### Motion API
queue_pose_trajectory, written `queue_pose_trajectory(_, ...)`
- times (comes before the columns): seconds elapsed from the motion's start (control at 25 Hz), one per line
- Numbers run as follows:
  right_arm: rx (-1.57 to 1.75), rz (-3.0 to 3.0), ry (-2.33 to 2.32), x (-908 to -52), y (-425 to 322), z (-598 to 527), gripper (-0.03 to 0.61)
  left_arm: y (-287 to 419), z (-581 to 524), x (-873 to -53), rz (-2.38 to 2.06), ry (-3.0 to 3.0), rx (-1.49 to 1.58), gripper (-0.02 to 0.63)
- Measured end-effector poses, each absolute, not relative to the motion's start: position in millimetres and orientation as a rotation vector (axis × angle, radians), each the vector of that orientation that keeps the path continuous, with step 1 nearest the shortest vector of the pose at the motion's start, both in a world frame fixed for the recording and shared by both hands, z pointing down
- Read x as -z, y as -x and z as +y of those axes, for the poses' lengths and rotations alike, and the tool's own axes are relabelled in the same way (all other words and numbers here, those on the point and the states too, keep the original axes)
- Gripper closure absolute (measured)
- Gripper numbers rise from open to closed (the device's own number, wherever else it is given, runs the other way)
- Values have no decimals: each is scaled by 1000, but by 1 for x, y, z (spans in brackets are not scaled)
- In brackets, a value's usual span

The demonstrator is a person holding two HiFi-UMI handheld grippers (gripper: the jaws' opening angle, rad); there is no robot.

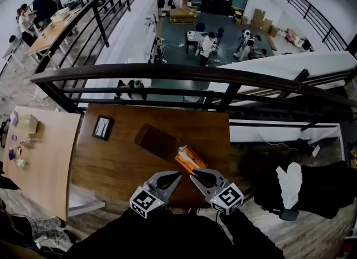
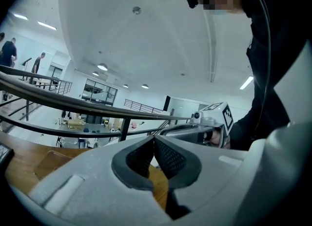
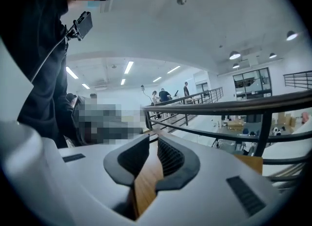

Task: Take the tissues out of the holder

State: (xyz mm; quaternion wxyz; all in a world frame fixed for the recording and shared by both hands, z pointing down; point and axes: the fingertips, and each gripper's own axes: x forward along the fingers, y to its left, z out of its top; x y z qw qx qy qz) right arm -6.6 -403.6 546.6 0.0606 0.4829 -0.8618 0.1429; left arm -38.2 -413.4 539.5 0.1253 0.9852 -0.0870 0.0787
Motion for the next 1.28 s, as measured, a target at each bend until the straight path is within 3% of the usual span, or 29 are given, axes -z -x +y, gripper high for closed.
queue_pose_trajectory(0.12,-391,-2618,-1518,-542,3,-396,573,37,-409,-532,-261,-2875,-212,604)
queue_pose_trajectory(1.28,-342,-2635,-1524,-536,3,-384,574,33,-395,-528,-272,-2893,-202,604)
